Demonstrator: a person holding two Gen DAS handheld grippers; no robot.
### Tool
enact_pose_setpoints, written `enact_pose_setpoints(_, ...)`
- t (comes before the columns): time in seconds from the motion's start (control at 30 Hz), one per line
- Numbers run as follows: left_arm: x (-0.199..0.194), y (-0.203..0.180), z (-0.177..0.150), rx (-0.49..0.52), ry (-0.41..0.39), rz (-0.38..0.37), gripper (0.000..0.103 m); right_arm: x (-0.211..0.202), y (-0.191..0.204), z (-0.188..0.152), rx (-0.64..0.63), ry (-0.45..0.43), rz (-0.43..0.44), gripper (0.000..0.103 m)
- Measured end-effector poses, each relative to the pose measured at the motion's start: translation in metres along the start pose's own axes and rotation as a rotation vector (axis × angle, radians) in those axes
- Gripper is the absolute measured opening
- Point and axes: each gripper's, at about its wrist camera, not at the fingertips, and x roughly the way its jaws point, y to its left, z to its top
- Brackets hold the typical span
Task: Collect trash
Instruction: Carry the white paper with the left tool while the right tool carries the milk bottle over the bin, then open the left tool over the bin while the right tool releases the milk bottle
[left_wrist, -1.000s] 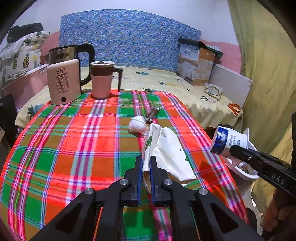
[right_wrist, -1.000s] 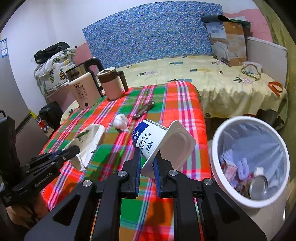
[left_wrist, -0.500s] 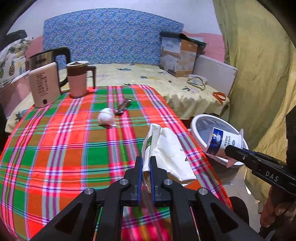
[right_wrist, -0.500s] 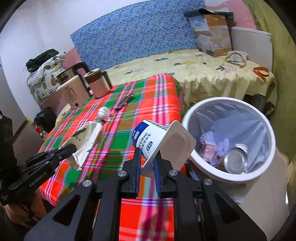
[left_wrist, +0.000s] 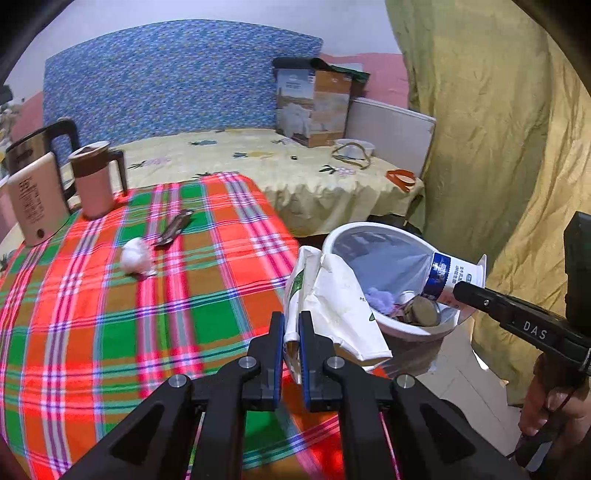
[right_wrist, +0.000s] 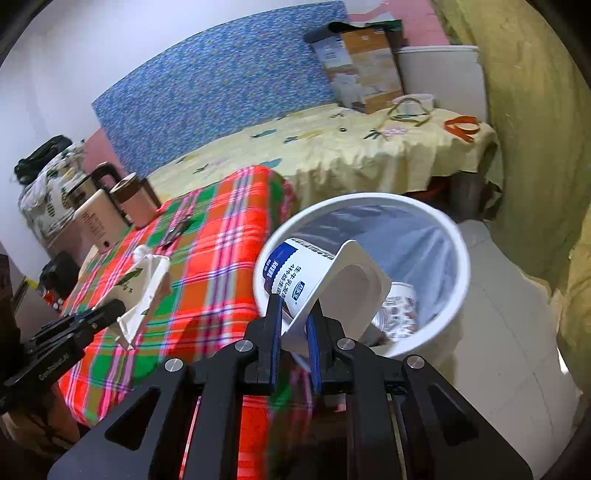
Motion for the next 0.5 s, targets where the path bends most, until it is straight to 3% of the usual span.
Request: enact_pose_setpoints(0.5, 0.027, -0.041, 0.013, 0.065, 0.022, -0.049, 0.007, 0.016, -0.023, -0.003, 0.028, 0.039, -0.024, 0.015)
